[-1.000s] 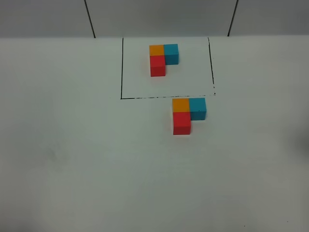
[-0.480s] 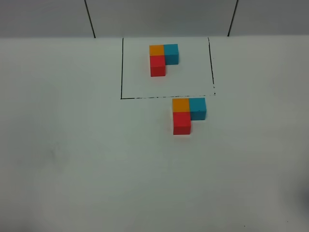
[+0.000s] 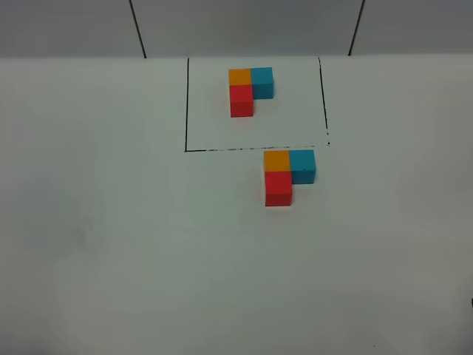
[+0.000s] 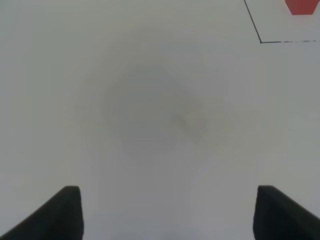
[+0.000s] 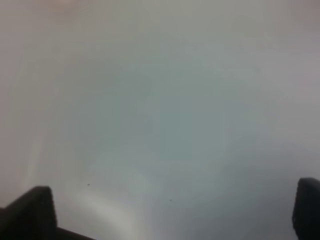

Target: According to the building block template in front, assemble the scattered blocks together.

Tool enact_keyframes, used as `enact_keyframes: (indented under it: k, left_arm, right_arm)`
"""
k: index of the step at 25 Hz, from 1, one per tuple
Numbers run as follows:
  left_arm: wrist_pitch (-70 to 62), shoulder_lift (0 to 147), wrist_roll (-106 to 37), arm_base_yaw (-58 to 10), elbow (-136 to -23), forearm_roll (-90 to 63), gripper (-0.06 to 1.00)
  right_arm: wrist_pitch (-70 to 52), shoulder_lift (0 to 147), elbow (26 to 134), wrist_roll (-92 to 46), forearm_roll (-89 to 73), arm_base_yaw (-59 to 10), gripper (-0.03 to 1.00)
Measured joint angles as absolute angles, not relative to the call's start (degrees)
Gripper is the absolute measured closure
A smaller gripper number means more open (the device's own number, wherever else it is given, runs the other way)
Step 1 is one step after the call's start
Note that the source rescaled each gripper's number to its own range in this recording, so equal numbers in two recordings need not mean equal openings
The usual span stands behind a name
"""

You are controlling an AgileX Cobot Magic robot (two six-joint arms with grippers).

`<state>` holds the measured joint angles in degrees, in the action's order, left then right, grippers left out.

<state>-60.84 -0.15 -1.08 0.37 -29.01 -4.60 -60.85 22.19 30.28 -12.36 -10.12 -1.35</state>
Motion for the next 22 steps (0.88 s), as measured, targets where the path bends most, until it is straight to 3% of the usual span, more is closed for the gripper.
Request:
enact_keyframes:
  k: [12,17,22]
  left_arm:
    - [-60.84,-0.15,-1.08,0.37,-29.01,-4.6,0.39]
    - [-60.84,-0.15,-1.08,0.37,-29.01,-4.6,0.39]
    - [-60.84,-0.15,-1.08,0.37,-29.01,-4.6,0.39]
  right_arm:
    - [-61.26,3.37,29.05,-11.93,-10.55,-1.89,0.09]
    - [-61.41,2.34,28.93,-11.91,-10.6,-1.89,0.1]
    - [-61.41,2.34,28.93,-11.91,-10.72,-1.89,0.19]
